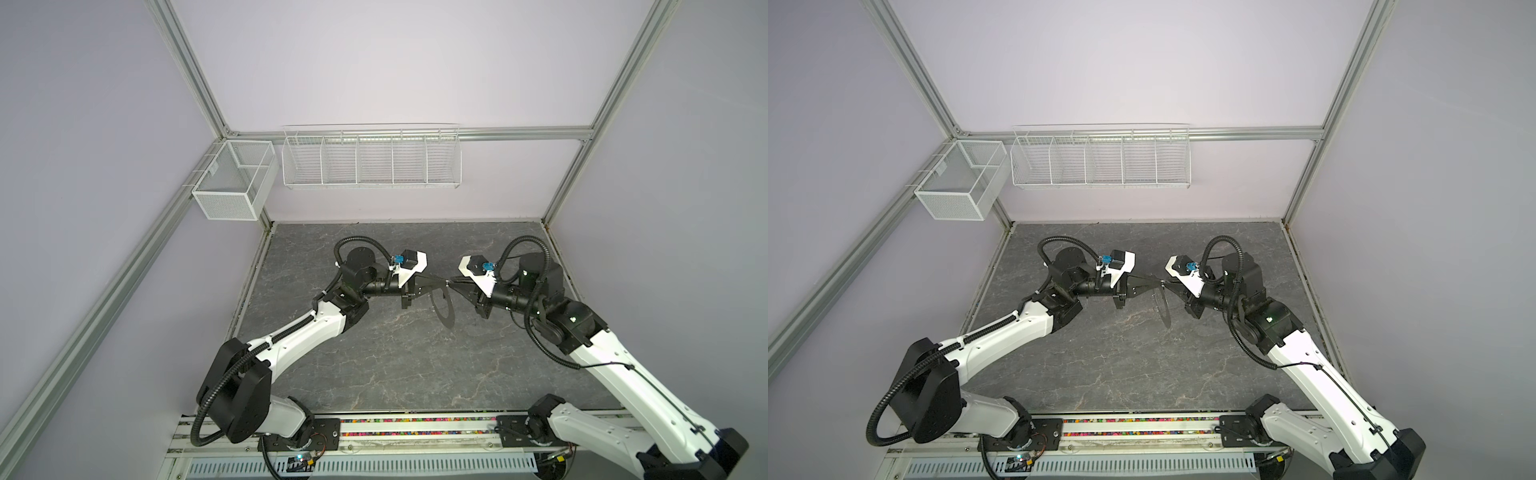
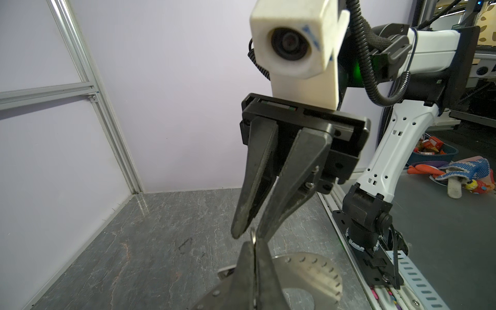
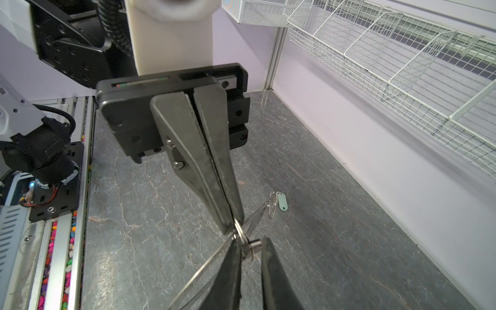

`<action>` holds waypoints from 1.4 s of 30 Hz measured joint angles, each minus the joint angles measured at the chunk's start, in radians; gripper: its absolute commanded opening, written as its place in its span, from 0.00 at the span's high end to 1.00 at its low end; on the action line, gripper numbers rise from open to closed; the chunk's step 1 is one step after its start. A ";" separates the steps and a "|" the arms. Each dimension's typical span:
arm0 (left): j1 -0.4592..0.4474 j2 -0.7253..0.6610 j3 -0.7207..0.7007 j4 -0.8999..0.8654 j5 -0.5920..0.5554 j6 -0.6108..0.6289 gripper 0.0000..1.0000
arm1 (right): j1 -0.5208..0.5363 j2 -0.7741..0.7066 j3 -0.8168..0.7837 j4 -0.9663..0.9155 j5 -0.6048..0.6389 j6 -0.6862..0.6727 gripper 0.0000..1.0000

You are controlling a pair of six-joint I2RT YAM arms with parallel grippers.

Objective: Attach keys to a key ring
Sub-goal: Insert the key into the keyring.

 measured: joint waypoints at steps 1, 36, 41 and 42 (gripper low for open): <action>0.000 0.000 0.000 0.000 0.000 0.000 1.00 | 0.000 0.000 0.000 0.000 -0.005 0.000 0.87; -0.141 -0.152 0.103 -0.544 -0.560 0.496 0.68 | 0.027 0.155 0.266 -0.416 0.101 -0.001 0.93; -0.169 -0.119 0.138 -0.572 -0.608 0.536 0.69 | 0.043 0.180 0.303 -0.463 0.126 -0.001 0.93; -0.172 -0.116 0.143 -0.576 -0.613 0.541 0.70 | 0.047 0.183 0.309 -0.469 0.128 -0.001 0.93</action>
